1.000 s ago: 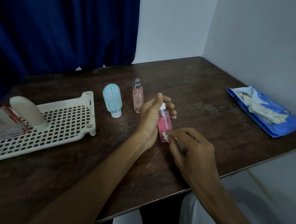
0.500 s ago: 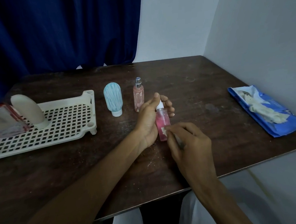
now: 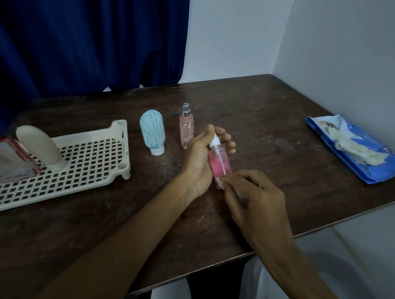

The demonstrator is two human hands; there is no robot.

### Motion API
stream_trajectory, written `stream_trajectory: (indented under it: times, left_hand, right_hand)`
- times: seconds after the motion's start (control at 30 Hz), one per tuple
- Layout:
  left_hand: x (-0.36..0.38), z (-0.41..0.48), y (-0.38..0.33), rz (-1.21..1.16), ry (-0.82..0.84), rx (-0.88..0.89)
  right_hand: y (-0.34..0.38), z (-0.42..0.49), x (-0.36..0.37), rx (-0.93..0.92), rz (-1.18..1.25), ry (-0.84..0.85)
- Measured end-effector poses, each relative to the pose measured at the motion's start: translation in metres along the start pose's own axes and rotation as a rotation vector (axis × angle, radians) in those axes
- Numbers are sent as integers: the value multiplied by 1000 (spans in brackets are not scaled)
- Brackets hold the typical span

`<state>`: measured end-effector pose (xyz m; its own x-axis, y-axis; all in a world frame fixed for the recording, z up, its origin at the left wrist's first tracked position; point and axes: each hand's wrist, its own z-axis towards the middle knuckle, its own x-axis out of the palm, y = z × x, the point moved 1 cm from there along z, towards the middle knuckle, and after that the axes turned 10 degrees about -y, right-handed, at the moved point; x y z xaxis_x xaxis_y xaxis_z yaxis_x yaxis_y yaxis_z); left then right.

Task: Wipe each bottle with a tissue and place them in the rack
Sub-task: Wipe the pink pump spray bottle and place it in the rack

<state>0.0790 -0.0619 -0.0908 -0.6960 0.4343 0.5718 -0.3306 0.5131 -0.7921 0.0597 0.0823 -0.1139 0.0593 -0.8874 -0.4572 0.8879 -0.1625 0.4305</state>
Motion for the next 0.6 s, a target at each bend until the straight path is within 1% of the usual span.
stream_trajectory:
  times: [0.2,0.4,0.6]
  left_hand:
    - [-2,1,1,-9,-2,4]
    - [-1,2,2,-5,3,14]
    - [0,-2,1,39,38,49]
  right_hand:
    - [-4,12,4,41,-2,-27]
    - [-6,1,-1,-5,0,2]
    - [-3,14,4,25,11,-45]
